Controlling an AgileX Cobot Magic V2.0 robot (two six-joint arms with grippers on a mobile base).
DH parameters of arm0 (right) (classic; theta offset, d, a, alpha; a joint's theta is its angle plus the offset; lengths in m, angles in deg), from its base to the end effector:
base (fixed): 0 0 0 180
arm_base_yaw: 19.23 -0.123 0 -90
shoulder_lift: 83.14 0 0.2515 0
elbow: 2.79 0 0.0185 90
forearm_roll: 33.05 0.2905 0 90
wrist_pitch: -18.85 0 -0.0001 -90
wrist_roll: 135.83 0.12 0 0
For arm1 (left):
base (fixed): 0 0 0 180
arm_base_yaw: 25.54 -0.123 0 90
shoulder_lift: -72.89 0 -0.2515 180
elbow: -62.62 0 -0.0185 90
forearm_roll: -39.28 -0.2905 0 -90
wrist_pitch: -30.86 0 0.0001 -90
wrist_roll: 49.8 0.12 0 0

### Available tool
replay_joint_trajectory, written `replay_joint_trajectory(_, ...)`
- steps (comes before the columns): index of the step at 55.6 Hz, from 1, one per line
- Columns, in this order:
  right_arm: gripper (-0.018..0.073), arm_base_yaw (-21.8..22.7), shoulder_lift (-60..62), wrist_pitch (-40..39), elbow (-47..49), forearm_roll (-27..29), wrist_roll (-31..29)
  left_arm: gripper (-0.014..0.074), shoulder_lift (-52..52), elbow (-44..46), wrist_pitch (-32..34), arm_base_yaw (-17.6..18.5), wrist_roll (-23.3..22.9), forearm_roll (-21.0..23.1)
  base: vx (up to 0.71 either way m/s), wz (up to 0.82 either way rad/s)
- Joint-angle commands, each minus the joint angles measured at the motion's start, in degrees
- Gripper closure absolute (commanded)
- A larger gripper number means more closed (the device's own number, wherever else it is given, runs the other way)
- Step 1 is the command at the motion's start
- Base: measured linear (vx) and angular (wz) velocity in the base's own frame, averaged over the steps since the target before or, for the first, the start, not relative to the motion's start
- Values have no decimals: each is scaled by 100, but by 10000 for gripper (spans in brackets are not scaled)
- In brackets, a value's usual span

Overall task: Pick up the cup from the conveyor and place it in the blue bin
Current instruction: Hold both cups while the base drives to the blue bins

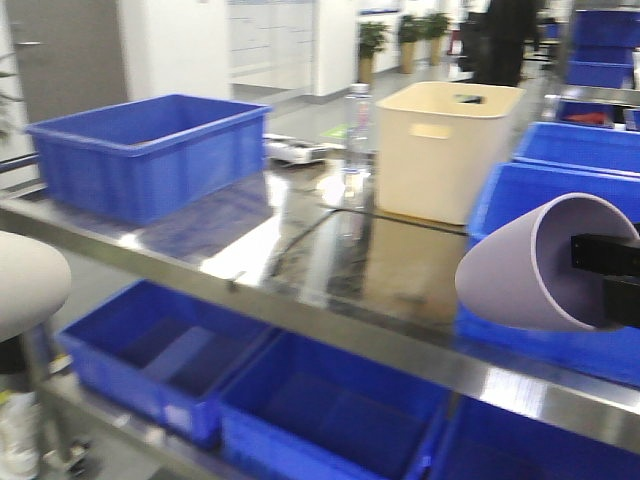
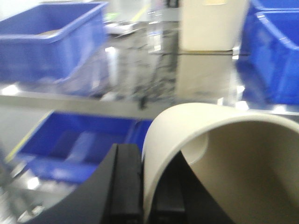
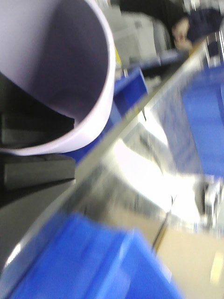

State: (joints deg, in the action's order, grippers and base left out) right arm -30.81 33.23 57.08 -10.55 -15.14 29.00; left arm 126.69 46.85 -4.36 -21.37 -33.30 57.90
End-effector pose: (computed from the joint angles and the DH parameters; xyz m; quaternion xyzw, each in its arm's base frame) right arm 0.2595 0.0765 0.4216 -0.1435 0.7957 0.1313 0.5737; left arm 0.2297 -0.0389 0.4174 0.0933 0.7777 -0.0890 0.6153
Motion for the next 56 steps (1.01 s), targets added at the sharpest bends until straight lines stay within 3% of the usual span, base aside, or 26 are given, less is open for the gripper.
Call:
replay_joint_trajectory(1, 568, -7, 68, -484, 171, 75, -17, 596, -33, 155, 528, 42, -14, 145, 30, -76)
replay_joint_trajectory(25, 568, -7, 68, -484, 171, 75, -17, 596, -33, 155, 533, 42, -14, 145, 28, -58)
replay_joint_trajectory(56, 568, -7, 68, -484, 171, 75, -17, 596, -33, 155, 532, 42, -14, 145, 23, -31)
